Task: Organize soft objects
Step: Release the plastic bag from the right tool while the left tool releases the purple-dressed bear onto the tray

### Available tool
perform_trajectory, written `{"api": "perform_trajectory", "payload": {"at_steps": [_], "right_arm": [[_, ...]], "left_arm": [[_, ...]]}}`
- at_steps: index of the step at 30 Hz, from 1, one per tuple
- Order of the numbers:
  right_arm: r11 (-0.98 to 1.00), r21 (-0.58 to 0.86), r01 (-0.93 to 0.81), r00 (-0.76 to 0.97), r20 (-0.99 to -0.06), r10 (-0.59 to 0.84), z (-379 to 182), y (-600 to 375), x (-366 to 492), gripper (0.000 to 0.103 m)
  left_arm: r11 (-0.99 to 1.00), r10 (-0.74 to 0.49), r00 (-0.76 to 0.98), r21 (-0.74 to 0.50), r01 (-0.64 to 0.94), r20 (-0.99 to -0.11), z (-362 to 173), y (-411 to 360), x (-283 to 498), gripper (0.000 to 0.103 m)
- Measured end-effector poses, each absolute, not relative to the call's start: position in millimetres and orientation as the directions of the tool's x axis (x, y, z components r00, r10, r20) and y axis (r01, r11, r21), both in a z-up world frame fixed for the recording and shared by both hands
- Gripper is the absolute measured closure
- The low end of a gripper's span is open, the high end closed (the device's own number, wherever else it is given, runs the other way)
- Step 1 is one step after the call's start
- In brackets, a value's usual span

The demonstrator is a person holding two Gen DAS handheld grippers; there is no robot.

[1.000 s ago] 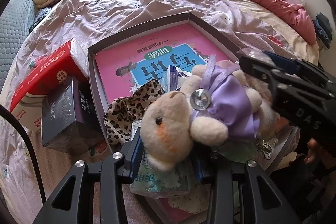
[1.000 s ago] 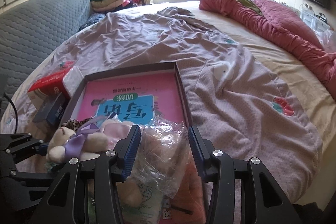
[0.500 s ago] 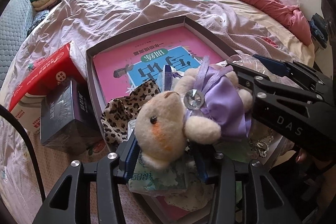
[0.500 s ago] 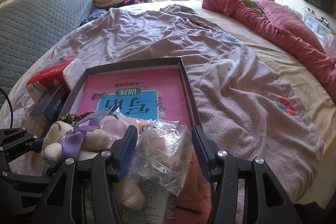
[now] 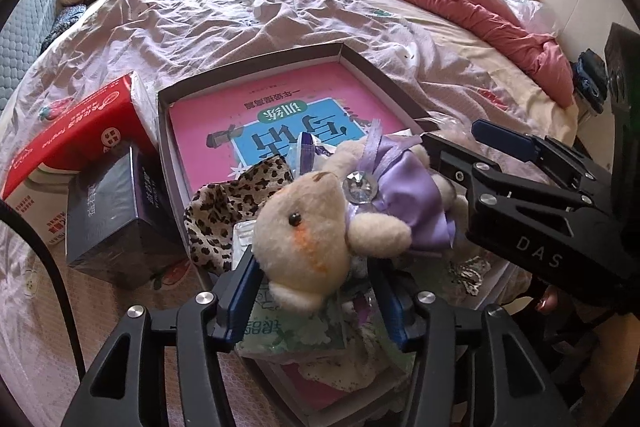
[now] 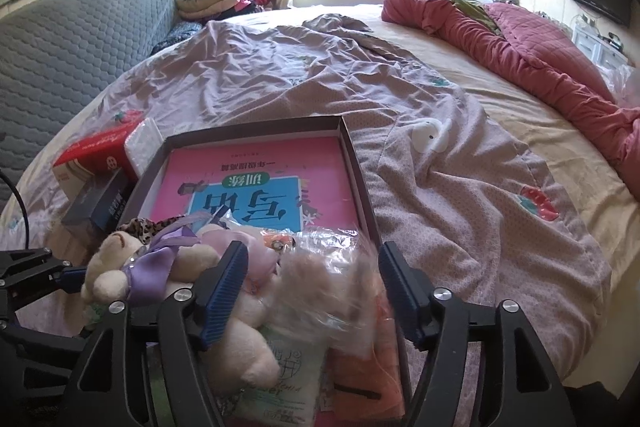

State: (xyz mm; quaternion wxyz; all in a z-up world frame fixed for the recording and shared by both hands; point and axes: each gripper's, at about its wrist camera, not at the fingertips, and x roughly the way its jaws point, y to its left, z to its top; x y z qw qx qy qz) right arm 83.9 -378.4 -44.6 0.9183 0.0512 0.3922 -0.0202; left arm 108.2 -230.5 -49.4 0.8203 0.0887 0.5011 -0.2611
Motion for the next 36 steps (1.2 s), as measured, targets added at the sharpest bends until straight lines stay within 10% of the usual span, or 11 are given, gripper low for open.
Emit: {"api": "perform_trajectory", "payload": {"at_steps": [36], "right_arm": [[0.994, 0.07, 0.089, 0.76, -0.65, -0.023, 4, -365, 46, 0.024]], "left_arm": [[0.858, -0.356, 0.421, -0.113, 0.502, -0.834, -20, -203, 89, 0.036]]}}
